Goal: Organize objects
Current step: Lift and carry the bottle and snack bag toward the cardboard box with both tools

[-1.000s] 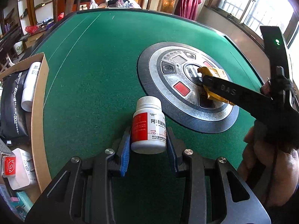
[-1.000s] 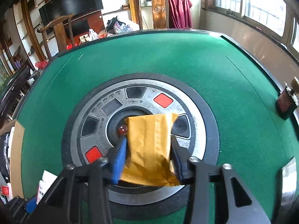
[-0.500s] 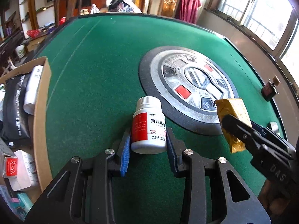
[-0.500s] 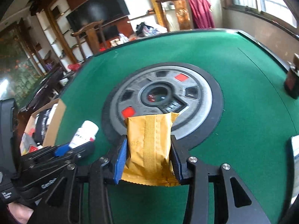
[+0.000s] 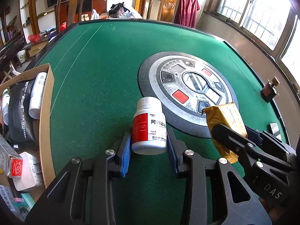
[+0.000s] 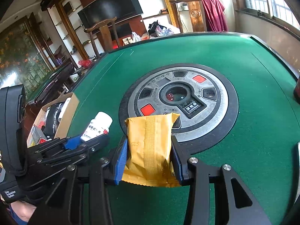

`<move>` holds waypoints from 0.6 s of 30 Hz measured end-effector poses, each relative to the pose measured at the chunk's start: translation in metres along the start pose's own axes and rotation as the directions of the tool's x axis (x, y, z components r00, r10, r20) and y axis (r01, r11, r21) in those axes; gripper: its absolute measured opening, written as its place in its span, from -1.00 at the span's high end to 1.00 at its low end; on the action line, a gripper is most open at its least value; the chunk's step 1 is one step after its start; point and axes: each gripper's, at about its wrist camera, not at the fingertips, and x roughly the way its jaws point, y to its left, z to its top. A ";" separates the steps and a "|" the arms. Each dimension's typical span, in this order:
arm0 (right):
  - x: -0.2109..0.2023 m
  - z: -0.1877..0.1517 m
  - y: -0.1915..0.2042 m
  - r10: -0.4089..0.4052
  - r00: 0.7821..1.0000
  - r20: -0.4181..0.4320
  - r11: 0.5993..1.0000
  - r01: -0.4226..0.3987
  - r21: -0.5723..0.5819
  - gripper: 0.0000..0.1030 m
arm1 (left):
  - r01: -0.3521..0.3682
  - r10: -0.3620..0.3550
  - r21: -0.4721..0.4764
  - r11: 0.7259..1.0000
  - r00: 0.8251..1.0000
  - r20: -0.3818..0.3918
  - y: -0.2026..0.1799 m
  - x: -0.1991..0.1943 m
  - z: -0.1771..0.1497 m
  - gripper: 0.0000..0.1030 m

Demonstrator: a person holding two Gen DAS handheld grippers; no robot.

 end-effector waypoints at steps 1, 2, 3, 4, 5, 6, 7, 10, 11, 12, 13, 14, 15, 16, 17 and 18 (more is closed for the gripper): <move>0.000 0.000 0.000 -0.001 1.000 0.000 1.000 0.001 0.000 0.17 | 0.001 -0.001 -0.004 1.000 1.000 0.007 0.000 -0.001 0.000 0.34; 0.000 0.000 0.000 -0.004 1.000 0.003 1.000 0.004 0.001 0.17 | 0.002 -0.002 -0.004 1.000 1.000 0.011 0.000 -0.003 0.000 0.34; -0.001 0.000 0.000 -0.006 1.000 0.005 1.000 0.006 0.002 0.17 | 0.004 -0.004 -0.005 1.000 1.000 0.016 0.000 -0.004 0.000 0.34; -0.002 0.001 -0.001 -0.008 1.000 0.006 1.000 0.008 0.002 0.17 | 0.003 -0.002 -0.006 1.000 1.000 0.025 0.000 -0.007 0.000 0.34; -0.002 0.002 -0.001 -0.011 1.000 0.010 1.000 0.011 0.002 0.17 | 0.001 -0.001 -0.007 1.000 1.000 0.030 0.000 -0.008 0.000 0.34; -0.003 0.002 -0.001 -0.013 1.000 0.013 1.000 0.013 0.003 0.17 | 0.000 0.000 -0.006 1.000 0.999 0.034 0.000 -0.010 0.000 0.34; -0.003 0.003 -0.001 -0.015 1.000 0.015 1.000 0.015 0.002 0.17 | 0.002 -0.002 -0.007 1.000 0.999 0.037 0.001 -0.011 -0.001 0.34; -0.003 0.004 -0.003 -0.023 1.000 0.021 1.000 0.023 0.000 0.17 | 0.008 -0.007 -0.016 1.000 0.999 0.041 0.003 -0.014 -0.003 0.34; -0.002 0.004 -0.002 -0.023 1.000 0.020 1.000 0.023 -0.001 0.17 | 0.008 -0.007 -0.020 1.000 0.999 0.043 0.003 -0.016 -0.005 0.34; -0.002 0.004 -0.003 -0.022 1.000 0.020 1.000 0.022 0.000 0.17 | 0.010 -0.009 -0.022 1.000 0.999 0.043 0.005 -0.017 -0.006 0.34; -0.003 0.004 -0.003 -0.022 1.000 0.021 1.000 0.022 -0.001 0.17 | 0.010 -0.009 -0.024 1.000 0.999 0.042 0.006 -0.018 -0.008 0.34; -0.003 0.005 -0.003 -0.023 0.999 0.023 1.000 0.023 -0.002 0.17 | 0.009 -0.008 -0.026 1.000 0.999 0.043 0.007 -0.020 -0.010 0.34; -0.004 0.005 -0.003 -0.021 0.999 0.025 1.000 0.021 -0.004 0.17 | 0.007 -0.006 -0.027 1.000 0.999 0.044 0.007 -0.021 -0.012 0.34; -0.004 0.005 -0.003 -0.021 0.999 0.027 1.000 0.021 -0.004 0.17 | 0.005 -0.004 -0.030 1.000 0.999 0.048 0.007 -0.024 -0.015 0.34; -0.005 0.005 -0.003 -0.022 0.999 0.031 1.000 0.022 -0.004 0.17 | 0.006 -0.004 -0.033 0.999 0.999 0.051 0.007 -0.026 -0.018 0.34; -0.006 0.005 -0.003 -0.022 0.999 0.034 1.000 0.022 -0.006 0.17 | 0.008 -0.006 -0.036 0.999 0.999 0.054 0.008 -0.030 -0.021 0.34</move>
